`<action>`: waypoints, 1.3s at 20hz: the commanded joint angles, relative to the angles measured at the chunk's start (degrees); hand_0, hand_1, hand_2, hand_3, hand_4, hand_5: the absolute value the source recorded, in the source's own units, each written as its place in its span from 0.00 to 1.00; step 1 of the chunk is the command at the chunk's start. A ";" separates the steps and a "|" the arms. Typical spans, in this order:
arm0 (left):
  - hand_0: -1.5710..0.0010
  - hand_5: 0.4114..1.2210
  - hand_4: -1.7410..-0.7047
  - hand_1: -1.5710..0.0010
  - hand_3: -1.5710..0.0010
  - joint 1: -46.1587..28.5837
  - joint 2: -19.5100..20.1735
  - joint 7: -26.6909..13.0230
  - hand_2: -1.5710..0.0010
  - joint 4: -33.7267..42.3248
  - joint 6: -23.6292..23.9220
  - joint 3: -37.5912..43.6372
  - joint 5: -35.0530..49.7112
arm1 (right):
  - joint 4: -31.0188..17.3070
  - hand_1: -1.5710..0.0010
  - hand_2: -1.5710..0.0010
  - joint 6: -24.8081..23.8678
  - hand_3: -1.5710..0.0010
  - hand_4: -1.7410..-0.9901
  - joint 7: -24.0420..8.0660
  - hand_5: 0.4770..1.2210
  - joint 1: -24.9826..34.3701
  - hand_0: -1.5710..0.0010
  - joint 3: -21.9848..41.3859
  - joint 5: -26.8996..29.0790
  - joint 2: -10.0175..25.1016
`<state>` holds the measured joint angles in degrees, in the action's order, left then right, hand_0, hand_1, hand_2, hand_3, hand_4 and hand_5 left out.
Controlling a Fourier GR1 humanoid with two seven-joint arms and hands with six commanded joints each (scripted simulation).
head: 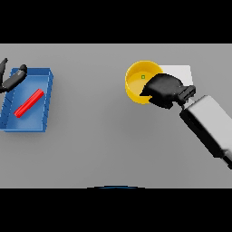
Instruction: Pick up the red beaker and tilt it to pour out 1 green nut into yellow bowl. Pick up the yellow bowl and place it on the metallic measuring scale.
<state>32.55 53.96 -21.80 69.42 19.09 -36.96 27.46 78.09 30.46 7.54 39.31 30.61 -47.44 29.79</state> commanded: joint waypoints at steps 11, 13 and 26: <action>1.00 0.40 0.97 1.00 1.00 -0.33 -0.24 -1.74 1.00 0.96 0.55 -0.17 0.46 | -16.93 0.00 0.01 -10.46 0.27 0.00 2.78 1.00 3.71 0.00 -5.27 -1.68 1.50; 1.00 0.40 0.98 1.00 1.00 -0.38 0.08 -2.21 1.00 0.96 0.60 -0.28 0.21 | -21.24 0.00 0.02 -11.66 0.27 0.00 2.98 1.00 4.70 0.00 -5.93 -2.22 1.66; 1.00 0.37 0.98 1.00 1.00 -0.73 0.75 -2.76 1.00 1.64 0.36 -0.44 0.19 | -39.23 0.00 0.13 -15.58 0.07 0.00 6.02 1.00 7.89 0.06 -8.87 -1.18 -1.77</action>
<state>31.81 54.70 -24.60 71.06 19.44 -37.41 27.66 38.85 14.87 13.53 47.18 21.76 -48.63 28.02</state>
